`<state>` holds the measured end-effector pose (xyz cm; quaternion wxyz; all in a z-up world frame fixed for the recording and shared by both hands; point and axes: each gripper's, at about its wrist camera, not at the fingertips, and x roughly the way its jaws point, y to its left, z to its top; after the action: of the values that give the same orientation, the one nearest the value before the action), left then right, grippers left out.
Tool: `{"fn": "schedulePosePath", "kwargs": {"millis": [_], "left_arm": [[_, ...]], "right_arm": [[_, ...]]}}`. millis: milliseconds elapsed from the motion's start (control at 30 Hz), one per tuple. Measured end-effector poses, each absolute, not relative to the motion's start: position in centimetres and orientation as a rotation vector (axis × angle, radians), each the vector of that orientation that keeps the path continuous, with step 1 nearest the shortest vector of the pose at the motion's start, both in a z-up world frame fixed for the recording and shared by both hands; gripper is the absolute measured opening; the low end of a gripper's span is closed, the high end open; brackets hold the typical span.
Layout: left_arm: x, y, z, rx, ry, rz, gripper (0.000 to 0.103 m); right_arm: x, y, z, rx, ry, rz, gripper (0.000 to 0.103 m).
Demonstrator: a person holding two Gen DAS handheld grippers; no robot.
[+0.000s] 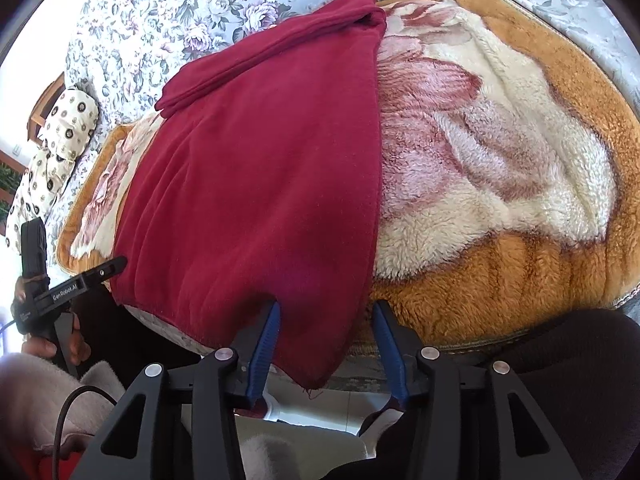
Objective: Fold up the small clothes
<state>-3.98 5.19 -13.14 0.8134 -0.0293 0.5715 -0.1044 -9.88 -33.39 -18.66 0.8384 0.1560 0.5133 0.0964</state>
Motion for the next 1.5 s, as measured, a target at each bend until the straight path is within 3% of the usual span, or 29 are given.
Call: {"fn": "schedulePosePath", "kwargs": {"millis": [267, 300, 333, 367, 400, 433, 467, 1000, 1300, 1500], "left_arm": [[-4.2, 4.9, -13.4, -0.073, 1.215, -0.259, 0.080], [-4.3, 4.8, -13.3, -0.073, 1.212, -0.261, 0.073], [-4.4, 4.7, -13.2, -0.065, 1.209, -0.265, 0.058], [-4.5, 4.7, -13.1, -0.048, 1.206, -0.261, 0.051], [-4.7, 4.7, -12.9, -0.060, 1.192, -0.261, 0.046], [-4.7, 4.9, -12.8, -0.076, 1.191, -0.287, 0.022], [-4.6, 4.9, -12.8, -0.113, 1.209, -0.330, 0.008], [1.3, 6.0, -5.6, -0.267, 1.098, -0.470, 0.008], [12.5, 3.5, -1.6, -0.267, 0.976, -0.449, 0.008], [21.9, 1.5, -3.5, -0.266, 1.004, -0.345, 0.008]], "right_arm": [[-10.0, -33.1, -18.8, 0.316, 1.068, 0.218, 0.047], [-10.1, -33.1, -18.7, 0.308, 1.060, 0.220, 0.046], [-10.1, -33.1, -18.7, 0.307, 1.053, 0.225, 0.035], [-10.2, -33.3, -18.6, 0.308, 1.047, 0.234, 0.019], [-10.3, -33.4, -18.5, 0.316, 1.040, 0.249, 0.011], [-10.4, -33.4, -18.3, 0.322, 1.033, 0.263, 0.009], [-10.5, -33.3, -18.0, 0.315, 1.026, 0.274, 0.009], [-5.9, -36.4, -9.4, 0.512, 0.728, 0.447, 0.007], [5.7, -38.2, -5.1, 0.471, 0.614, 0.376, 0.007], [15.2, -39.2, -6.4, 0.483, 0.643, 0.279, 0.007]]}}
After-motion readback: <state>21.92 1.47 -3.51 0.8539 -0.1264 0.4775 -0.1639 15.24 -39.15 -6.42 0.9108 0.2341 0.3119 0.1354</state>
